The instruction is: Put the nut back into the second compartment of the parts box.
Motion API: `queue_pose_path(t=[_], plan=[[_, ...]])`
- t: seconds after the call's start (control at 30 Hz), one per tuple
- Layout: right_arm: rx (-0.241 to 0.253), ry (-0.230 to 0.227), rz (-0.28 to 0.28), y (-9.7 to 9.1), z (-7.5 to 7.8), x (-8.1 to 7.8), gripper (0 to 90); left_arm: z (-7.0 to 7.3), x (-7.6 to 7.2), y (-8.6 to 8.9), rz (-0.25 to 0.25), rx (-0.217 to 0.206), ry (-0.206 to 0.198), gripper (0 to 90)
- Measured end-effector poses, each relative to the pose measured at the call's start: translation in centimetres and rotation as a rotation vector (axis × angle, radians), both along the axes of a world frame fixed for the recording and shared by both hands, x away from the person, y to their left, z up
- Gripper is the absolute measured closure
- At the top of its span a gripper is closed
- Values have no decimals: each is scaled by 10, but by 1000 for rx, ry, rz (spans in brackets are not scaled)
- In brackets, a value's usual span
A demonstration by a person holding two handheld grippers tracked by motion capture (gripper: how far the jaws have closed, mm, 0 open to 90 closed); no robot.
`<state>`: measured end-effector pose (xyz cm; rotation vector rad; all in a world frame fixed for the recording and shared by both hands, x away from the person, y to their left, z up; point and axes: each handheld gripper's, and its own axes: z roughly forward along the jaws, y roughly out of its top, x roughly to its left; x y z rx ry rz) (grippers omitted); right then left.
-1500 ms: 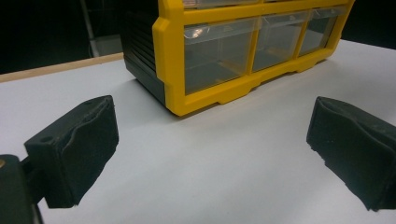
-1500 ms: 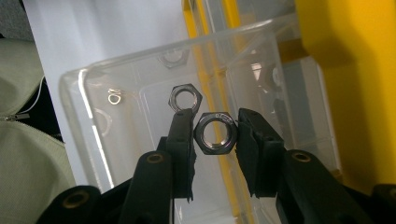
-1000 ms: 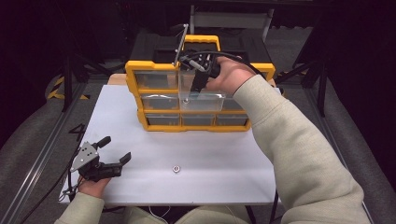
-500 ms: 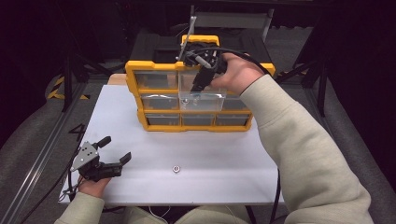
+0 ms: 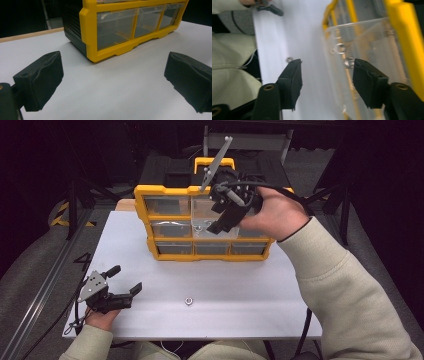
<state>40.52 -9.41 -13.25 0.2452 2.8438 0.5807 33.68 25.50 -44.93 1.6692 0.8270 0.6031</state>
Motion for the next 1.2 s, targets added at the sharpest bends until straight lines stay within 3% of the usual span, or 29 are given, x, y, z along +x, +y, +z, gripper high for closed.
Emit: queue_pose_path(t=[0.03, 0.17, 0.37, 0.57, 0.97, 1.2], plan=[[9, 12, 18, 1, -8, -9, 351, 0, 0, 0, 1, -1, 0, 30], [11, 40, 46, 3, -23, -16, 303, 0, -1, 0, 2, 3, -1, 30], [-4, 67, 45, 7, -51, -19, 266, 0, -1, 1, 0, 6, 0, 30], [-14, 89, 74, 14, -84, -22, 269, 0, -2, 1, 3, 5, 1, 30], [-68, 147, 98, 29, -134, -22, 250, 0, -3, 2, 3, 7, -1, 30], [-88, 145, 98, 37, -159, -20, 250, 0, -3, 3, 7, 2, 1, 30]])
